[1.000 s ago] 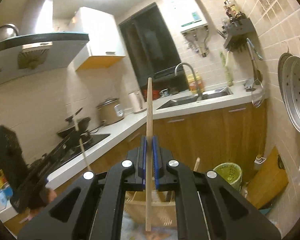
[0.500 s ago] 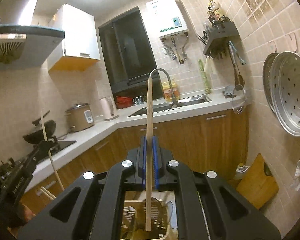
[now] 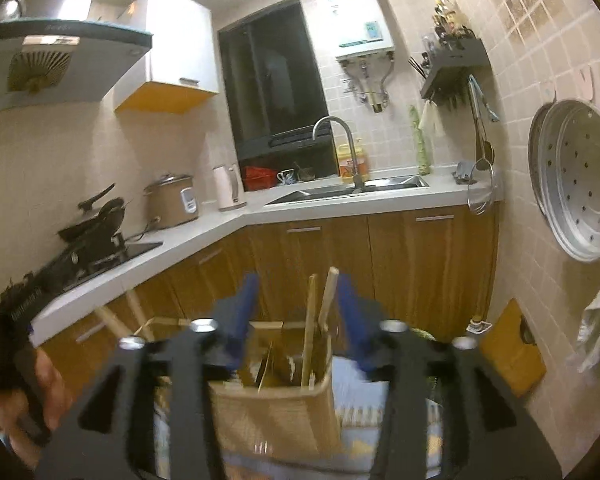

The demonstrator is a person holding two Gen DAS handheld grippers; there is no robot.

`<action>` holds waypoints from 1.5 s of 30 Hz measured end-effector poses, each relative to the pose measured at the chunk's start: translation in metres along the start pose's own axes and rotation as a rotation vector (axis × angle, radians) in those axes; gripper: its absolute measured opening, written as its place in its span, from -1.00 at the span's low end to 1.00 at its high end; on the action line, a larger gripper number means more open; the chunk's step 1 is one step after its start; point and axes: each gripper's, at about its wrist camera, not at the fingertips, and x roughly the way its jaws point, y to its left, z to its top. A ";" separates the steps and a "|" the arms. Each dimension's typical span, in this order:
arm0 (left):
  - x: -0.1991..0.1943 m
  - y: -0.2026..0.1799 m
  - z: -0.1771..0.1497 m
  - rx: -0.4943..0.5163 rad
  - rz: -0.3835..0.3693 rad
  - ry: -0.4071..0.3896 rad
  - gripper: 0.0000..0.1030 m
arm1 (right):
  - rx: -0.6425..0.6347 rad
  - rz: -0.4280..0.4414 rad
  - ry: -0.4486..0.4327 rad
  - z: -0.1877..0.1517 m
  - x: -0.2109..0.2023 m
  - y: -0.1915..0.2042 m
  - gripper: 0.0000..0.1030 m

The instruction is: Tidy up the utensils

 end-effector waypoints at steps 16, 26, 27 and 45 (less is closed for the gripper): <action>-0.096 -0.007 -0.063 -0.059 0.102 0.142 0.52 | -0.060 -0.067 0.042 -0.088 -0.094 0.042 0.78; -0.097 -0.015 -0.093 0.033 0.235 0.100 0.76 | -0.055 -0.154 0.034 -0.112 -0.082 0.033 0.85; -0.097 -0.014 -0.096 0.041 0.243 0.106 0.77 | -0.047 -0.160 0.044 -0.114 -0.079 0.031 0.85; -0.093 -0.021 -0.109 0.128 0.303 0.133 0.85 | -0.077 -0.214 -0.007 -0.116 -0.091 0.036 0.85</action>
